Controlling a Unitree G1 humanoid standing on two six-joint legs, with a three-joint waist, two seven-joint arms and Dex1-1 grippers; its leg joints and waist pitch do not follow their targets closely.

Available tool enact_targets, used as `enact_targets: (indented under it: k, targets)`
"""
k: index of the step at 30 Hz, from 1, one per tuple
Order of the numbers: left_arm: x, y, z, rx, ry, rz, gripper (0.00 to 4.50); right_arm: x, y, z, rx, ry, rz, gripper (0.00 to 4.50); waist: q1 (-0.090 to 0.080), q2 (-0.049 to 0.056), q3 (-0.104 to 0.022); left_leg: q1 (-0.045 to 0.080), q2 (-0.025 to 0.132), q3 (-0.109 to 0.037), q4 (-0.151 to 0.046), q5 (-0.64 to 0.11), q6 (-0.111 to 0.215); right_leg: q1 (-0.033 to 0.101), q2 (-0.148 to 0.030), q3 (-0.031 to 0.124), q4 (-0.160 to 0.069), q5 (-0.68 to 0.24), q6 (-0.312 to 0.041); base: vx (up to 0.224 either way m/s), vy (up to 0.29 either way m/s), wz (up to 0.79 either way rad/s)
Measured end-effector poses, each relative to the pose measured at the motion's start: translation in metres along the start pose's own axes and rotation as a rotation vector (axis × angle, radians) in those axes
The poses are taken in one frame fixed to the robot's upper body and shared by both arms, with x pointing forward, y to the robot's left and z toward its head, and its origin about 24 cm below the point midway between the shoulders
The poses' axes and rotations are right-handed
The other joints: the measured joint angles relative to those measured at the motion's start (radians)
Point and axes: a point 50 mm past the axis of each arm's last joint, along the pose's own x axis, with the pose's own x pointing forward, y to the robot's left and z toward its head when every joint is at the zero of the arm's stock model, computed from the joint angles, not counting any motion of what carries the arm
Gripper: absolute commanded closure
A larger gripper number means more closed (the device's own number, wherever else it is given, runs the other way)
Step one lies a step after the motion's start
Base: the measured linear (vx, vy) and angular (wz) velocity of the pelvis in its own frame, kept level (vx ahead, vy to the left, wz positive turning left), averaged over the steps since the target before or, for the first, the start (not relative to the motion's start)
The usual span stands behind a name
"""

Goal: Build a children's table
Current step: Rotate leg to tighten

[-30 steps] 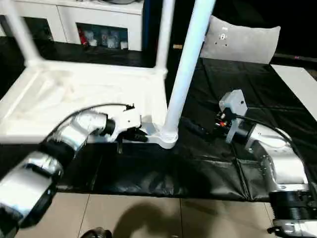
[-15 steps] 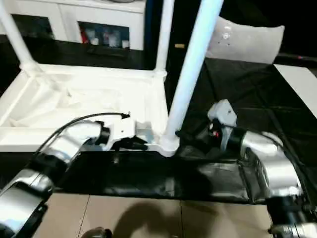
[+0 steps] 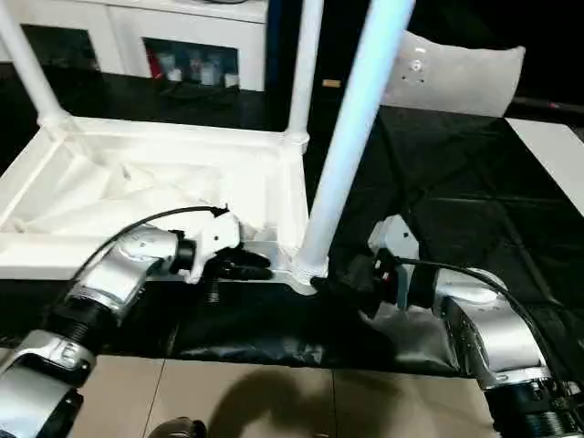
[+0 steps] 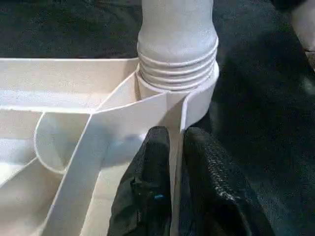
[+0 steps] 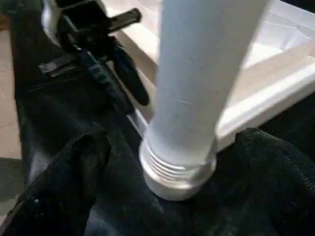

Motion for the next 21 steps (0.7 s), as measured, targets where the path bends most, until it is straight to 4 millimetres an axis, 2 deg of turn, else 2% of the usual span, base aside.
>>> enact_targets:
  k: [4,8,10,13,14,21]
  targets:
    - [0.0,0.0,0.001,0.009,0.026,-0.007,3.57,0.002,0.0,0.001,-0.023,-0.012,-0.011,0.0,0.0,-0.001,0.0,0.0,0.0,0.0,0.0,0.0,0.0,0.0,0.0,0.0,0.0,0.0,0.0,0.0,0.0,0.0]
    - [-0.001,0.0,0.0,0.015,0.048,-0.009,3.57,0.005,0.0,-0.006,0.0,-0.006,-0.01,0.0,-0.001,-0.001,-0.001,0.0,0.0,0.0,0.0,0.0,0.0,0.001,0.0,-0.001,0.0,0.0,0.0,0.0,0.0,0.0]
    - [-0.001,0.0,0.0,0.014,0.05,-0.005,3.92,0.007,0.001,-0.01,-0.001,0.005,-0.009,0.0,-0.001,-0.001,-0.001,0.0,0.0,0.0,0.001,0.0,0.0,0.001,0.0,-0.001,0.001,0.0,0.0,0.0,0.0,0.0]
    - [-0.002,0.0,-0.001,0.011,0.059,-0.006,4.02,0.009,0.001,-0.014,-0.003,0.013,-0.006,0.0,-0.002,-0.001,-0.001,0.0,0.0,0.0,0.002,0.0,0.0,0.001,0.0,-0.001,0.001,0.0,0.0,0.0,0.0,0.0]
    - [-0.003,0.0,-0.001,0.012,0.065,-0.007,4.29,0.009,0.001,-0.015,-0.003,0.015,-0.007,0.0,-0.002,-0.001,-0.001,0.001,0.0,0.0,0.002,0.0,0.0,0.001,0.0,-0.001,0.001,0.0,0.0,0.0,0.0,0.0]
    - [-0.005,0.0,-0.001,0.012,0.08,-0.01,4.46,0.007,-0.004,-0.023,0.009,0.024,-0.011,0.0,-0.006,-0.001,-0.001,0.001,0.0,0.0,0.003,0.0,0.0,0.001,0.0,-0.001,0.001,0.0,0.0,0.0,0.0,0.0]
